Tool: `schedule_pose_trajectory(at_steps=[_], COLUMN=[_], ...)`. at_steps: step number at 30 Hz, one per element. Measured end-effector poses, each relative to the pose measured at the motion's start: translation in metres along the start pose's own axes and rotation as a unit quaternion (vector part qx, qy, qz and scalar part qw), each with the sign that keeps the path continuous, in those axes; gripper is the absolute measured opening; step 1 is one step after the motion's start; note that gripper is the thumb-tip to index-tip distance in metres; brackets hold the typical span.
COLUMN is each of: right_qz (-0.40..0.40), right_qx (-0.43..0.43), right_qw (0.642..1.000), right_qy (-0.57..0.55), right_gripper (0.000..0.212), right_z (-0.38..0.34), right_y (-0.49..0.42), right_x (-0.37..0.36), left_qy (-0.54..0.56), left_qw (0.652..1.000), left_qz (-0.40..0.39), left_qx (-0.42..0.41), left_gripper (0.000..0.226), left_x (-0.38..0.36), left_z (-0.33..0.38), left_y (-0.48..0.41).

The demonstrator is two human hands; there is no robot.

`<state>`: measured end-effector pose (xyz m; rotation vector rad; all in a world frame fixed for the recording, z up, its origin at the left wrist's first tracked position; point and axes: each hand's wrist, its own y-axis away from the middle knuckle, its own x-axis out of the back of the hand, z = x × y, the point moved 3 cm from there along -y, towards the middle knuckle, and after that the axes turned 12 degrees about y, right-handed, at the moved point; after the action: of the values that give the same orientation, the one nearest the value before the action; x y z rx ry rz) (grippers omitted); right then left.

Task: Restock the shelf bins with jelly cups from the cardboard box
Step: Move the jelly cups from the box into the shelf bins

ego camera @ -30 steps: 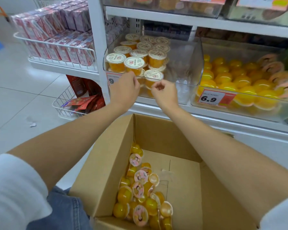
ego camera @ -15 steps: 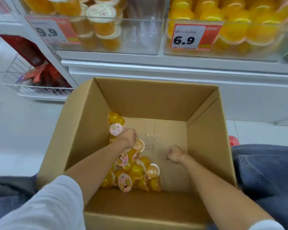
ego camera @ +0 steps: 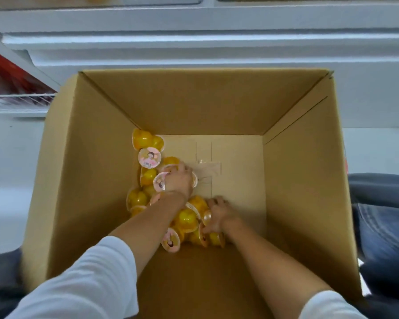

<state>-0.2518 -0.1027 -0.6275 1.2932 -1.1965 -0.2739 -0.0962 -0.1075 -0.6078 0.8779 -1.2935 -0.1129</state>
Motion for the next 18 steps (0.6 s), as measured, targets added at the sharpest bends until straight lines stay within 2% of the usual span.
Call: schedule_pose_trajectory(at_steps=[2, 5, 7, 9, 10, 11, 12, 14, 15, 16, 18], right_qz=[0.009, 0.061, 0.117, 0.175, 0.195, 0.2, 0.198, 0.191, 0.188, 0.182, 0.167], right_qx=[0.002, -0.007, -0.039, -0.089, -0.108, -0.125, -0.139, -0.147, -0.145, -0.133, -0.087], right_qw=[1.0, 0.998, 0.989, 0.967, 0.952, 0.938, 0.918, 0.86, 0.828, 0.799, 0.749], right_qy=[0.018, -0.025, -0.079, -0.165, -0.209, -0.254, -0.313, -0.451, -0.508, -0.557, -0.635], right_gripper=[0.104, 0.085, 0.066, 0.05, 0.049, 0.049, 0.047, 0.031, 0.021, 0.016, 0.022], right_z=[0.001, 0.007, 0.02, 0.039, 0.048, 0.056, 0.06, 0.061, 0.056, 0.05, 0.032], right_y=[-0.001, 0.003, 0.007, 0.013, 0.016, 0.019, 0.022, 0.027, 0.034, 0.04, 0.058], right_x=[-0.002, 0.002, 0.013, 0.032, 0.044, 0.056, 0.068, 0.098, 0.114, 0.129, 0.159], left_qy=[0.008, 0.125, 0.237, 0.377, 0.465, 0.568, 0.663, 0.793, 0.826, 0.846, 0.872], left_qw=[1.0, 0.991, 0.969, 0.922, 0.88, 0.815, 0.735, 0.577, 0.522, 0.487, 0.436], left_qz=[0.003, 0.024, 0.038, 0.029, 0.017, -0.001, -0.033, -0.132, -0.166, -0.186, -0.209], left_qx=[0.014, 0.047, 0.06, 0.077, 0.094, 0.118, 0.14, 0.144, 0.131, 0.112, 0.069], left_gripper=[0.054, 0.049, 0.037, 0.027, 0.027, 0.032, 0.038, 0.042, 0.04, 0.039, 0.041], left_x=[-0.001, 0.003, 0.008, 0.017, 0.023, 0.03, 0.039, 0.064, 0.078, 0.093, 0.124], left_z=[-0.002, -0.011, -0.016, -0.018, -0.019, -0.02, -0.022, -0.02, -0.021, -0.023, -0.025], left_y=[-0.004, -0.011, -0.014, -0.013, -0.011, -0.009, -0.004, 0.01, 0.017, 0.023, 0.039])
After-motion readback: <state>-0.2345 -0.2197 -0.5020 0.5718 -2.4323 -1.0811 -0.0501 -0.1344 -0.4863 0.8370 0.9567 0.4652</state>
